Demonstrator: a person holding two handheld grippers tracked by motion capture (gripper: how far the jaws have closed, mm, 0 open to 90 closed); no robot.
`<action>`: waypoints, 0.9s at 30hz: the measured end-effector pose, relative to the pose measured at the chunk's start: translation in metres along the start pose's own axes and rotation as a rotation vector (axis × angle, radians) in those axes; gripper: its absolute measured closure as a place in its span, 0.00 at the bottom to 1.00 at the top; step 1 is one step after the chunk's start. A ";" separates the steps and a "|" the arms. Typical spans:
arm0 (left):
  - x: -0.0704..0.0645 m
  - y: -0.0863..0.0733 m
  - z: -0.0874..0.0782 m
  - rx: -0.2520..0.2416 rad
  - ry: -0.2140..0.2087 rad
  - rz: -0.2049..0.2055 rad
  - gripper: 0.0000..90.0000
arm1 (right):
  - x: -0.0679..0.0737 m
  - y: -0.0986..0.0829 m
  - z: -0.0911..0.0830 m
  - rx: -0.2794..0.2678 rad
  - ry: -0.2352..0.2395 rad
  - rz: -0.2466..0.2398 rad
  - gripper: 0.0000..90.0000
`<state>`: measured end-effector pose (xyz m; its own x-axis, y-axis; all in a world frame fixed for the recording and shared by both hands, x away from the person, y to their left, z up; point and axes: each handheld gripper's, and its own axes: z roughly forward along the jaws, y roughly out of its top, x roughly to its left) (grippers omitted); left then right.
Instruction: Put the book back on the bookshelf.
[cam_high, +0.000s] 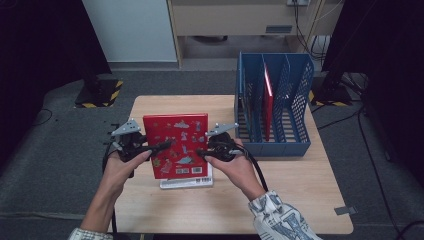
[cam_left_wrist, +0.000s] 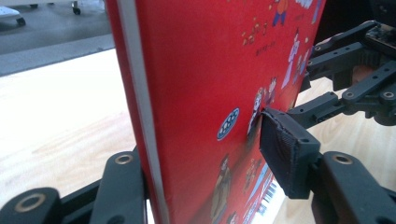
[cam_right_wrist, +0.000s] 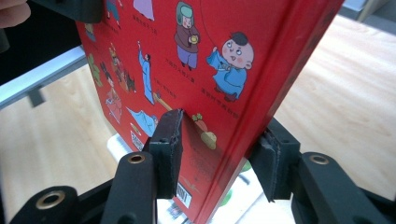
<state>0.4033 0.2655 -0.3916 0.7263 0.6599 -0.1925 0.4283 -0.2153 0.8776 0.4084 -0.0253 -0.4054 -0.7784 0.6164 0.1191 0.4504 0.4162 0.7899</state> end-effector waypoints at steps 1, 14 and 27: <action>0.003 0.001 0.004 0.001 -0.002 0.001 0.51 | -0.003 0.001 0.001 -0.001 -0.009 -0.002 0.62; 0.028 0.018 0.048 0.017 0.002 0.039 0.43 | -0.037 0.003 0.016 -0.026 -0.094 0.031 0.63; 0.019 0.005 0.046 -0.082 0.092 0.031 0.24 | -0.027 -0.002 0.010 -0.038 -0.069 -0.010 0.62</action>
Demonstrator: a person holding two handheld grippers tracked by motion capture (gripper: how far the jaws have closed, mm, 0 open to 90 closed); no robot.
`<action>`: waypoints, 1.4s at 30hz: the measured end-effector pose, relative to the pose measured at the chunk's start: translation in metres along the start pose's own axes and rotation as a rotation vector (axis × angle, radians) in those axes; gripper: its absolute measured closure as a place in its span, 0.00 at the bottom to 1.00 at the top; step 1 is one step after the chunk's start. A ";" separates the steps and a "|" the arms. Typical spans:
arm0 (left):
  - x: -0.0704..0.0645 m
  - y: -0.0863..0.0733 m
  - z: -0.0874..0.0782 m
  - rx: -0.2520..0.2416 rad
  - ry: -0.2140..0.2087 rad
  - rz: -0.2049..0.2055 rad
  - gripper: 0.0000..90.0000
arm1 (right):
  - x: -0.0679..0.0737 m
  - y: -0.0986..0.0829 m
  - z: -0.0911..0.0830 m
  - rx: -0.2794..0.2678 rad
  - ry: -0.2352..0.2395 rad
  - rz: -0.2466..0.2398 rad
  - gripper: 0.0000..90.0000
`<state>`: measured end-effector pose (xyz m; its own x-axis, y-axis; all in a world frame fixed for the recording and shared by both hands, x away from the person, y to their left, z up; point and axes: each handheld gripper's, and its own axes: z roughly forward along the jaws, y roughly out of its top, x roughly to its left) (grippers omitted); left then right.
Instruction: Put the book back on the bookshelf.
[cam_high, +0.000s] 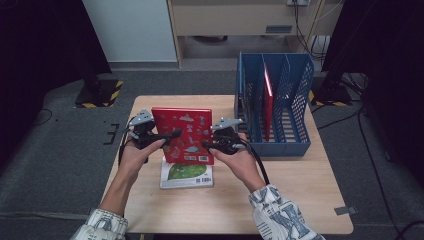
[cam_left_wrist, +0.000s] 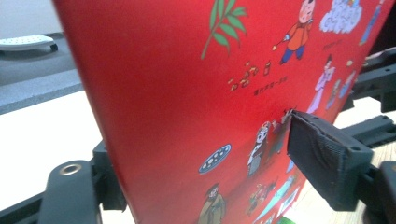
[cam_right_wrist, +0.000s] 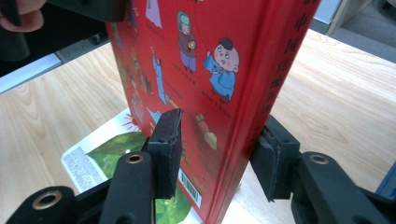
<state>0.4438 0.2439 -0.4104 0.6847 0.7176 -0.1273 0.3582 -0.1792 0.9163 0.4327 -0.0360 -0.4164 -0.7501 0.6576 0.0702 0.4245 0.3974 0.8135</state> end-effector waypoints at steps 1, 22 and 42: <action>-0.001 -0.001 0.000 -0.004 0.007 -0.005 0.22 | 0.001 -0.001 -0.001 0.000 0.001 -0.003 0.62; -0.005 -0.011 -0.012 -0.020 0.023 0.005 0.25 | 0.018 -0.012 -0.014 -0.015 0.045 -0.045 0.61; -0.008 -0.020 -0.023 -0.040 0.005 -0.010 0.23 | 0.032 -0.020 -0.022 -0.034 0.079 -0.063 0.61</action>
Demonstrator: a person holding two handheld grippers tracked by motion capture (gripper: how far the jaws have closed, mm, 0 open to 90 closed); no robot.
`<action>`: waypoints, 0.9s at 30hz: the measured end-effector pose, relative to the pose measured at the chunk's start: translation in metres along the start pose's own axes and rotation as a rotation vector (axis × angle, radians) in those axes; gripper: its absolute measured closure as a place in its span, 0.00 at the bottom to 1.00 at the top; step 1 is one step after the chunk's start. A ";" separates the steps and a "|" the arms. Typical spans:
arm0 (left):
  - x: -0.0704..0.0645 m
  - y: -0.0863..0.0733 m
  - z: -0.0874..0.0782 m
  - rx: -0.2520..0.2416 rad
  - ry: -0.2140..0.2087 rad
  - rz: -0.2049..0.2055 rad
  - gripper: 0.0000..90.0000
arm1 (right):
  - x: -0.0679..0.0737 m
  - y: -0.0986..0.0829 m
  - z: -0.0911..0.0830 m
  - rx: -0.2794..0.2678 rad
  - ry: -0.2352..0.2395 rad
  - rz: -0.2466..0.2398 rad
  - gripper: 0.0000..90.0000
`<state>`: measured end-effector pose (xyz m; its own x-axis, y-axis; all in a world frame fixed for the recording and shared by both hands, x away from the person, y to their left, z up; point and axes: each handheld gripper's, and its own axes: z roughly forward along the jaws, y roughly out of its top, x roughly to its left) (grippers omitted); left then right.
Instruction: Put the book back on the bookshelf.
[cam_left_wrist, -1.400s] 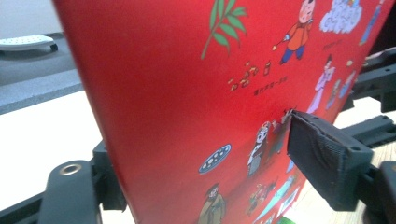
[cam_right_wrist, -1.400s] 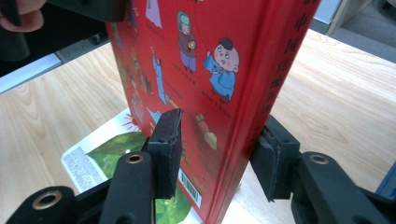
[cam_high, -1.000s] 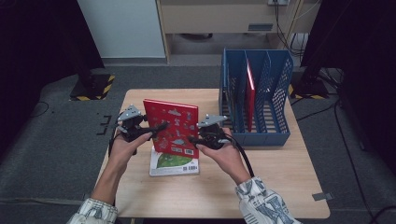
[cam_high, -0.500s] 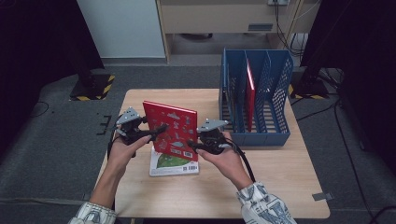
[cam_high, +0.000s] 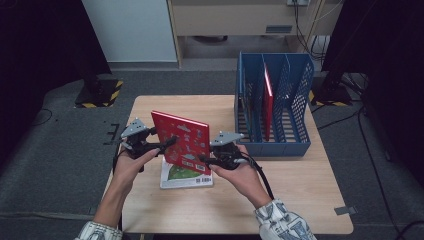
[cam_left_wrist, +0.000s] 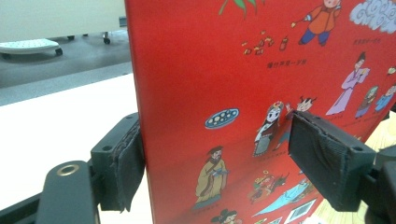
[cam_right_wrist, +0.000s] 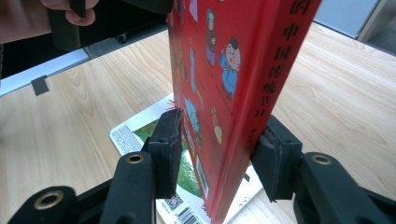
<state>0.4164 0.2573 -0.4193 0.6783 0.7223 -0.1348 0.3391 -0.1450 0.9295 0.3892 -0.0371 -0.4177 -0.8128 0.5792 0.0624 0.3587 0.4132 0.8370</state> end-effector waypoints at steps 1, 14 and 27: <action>0.000 -0.001 0.000 -0.004 -0.002 -0.004 0.23 | 0.000 0.000 0.000 -0.001 0.001 -0.002 0.61; -0.003 -0.002 -0.002 -0.006 0.011 0.001 0.24 | 0.004 0.006 0.003 -0.046 0.030 -0.020 0.44; -0.003 -0.002 -0.001 -0.008 0.025 -0.005 0.21 | 0.006 0.007 0.003 -0.053 0.071 -0.034 0.48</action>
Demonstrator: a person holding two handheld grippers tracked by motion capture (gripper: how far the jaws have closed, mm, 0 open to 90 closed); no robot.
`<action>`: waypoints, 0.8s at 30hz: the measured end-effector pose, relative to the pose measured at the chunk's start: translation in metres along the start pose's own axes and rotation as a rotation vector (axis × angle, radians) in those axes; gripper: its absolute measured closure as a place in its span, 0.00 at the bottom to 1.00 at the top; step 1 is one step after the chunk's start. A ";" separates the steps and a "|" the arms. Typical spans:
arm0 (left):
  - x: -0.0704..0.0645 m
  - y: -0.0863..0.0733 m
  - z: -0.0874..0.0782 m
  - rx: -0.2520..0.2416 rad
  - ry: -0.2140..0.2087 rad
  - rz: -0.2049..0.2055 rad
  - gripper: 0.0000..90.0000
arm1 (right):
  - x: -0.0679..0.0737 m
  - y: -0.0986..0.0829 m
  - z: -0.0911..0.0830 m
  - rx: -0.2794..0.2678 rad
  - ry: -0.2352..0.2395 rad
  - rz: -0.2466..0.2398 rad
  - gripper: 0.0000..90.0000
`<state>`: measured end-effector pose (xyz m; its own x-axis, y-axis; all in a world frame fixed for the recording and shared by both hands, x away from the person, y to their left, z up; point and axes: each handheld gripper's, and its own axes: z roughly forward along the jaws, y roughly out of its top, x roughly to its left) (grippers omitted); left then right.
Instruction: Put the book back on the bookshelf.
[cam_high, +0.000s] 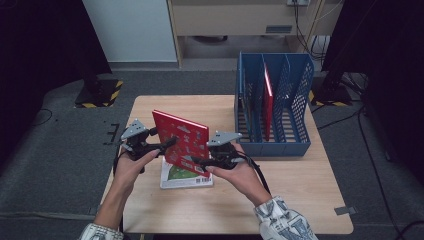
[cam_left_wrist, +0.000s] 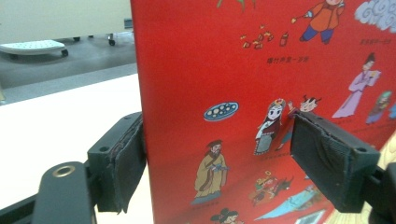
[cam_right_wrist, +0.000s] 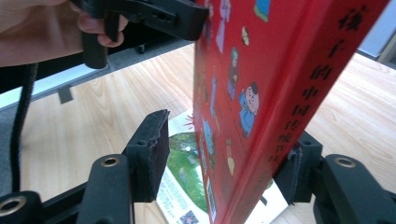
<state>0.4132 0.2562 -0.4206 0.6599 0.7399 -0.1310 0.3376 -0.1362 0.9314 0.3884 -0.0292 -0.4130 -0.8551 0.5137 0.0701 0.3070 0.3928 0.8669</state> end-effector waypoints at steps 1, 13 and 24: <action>-0.001 0.000 0.000 0.000 0.002 0.002 0.21 | 0.001 0.000 -0.001 0.002 0.005 -0.002 0.48; -0.001 -0.001 -0.007 0.011 -0.010 0.001 0.23 | 0.006 0.013 0.002 -0.023 -0.017 0.003 0.28; -0.004 -0.001 -0.008 0.019 -0.010 0.004 0.23 | 0.004 0.029 -0.003 -0.055 -0.027 -0.003 0.53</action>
<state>0.4045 0.2587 -0.4184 0.6675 0.7330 -0.1310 0.3480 -0.1516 0.9252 0.3928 -0.0177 -0.3860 -0.8444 0.5329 0.0545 0.2800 0.3523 0.8930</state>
